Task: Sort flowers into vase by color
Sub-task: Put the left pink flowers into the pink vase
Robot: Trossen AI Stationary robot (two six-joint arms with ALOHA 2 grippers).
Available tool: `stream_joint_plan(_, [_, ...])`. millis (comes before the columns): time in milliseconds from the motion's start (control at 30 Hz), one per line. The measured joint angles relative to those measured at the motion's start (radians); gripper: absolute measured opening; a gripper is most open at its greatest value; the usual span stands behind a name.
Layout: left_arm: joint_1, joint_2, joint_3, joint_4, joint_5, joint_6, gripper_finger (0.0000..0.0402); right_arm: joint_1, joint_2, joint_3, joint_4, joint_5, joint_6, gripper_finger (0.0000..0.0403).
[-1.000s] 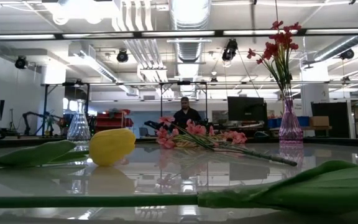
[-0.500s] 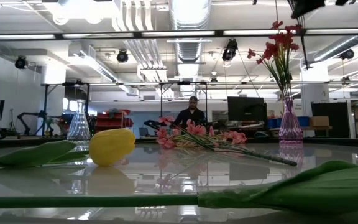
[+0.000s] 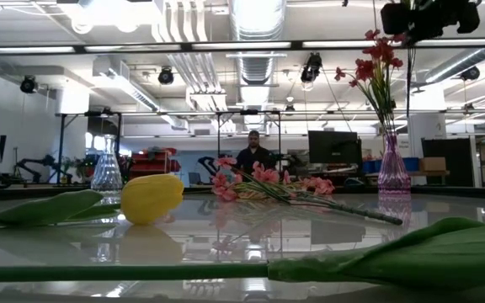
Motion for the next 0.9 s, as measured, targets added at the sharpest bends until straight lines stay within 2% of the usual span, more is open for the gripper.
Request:
stream_joint_plan(167, [-0.016, -0.002, 0.000, 0.001, -0.002, -0.001, 0.0157, -0.018, -0.007, -0.015, 0.047, 0.001, -0.044, 0.0013])
stream_joint_plan(400, [-0.015, -0.008, 0.000, -0.004, -0.007, -0.009, 0.0157, -0.070, 0.009, -0.130, 0.278, -0.045, -0.060, 0.0013])
stream_joint_plan(500, [-0.017, -0.021, 0.000, -0.033, -0.006, -0.044, 0.0157, -0.081, 0.015, -0.158, 0.288, -0.082, -0.007, 0.0013])
stream_joint_plan(900, [-0.017, -0.067, 0.000, -0.120, -0.008, -0.090, 0.0157, -0.083, 0.099, -0.213, 0.355, -0.107, 0.026, 0.0013])
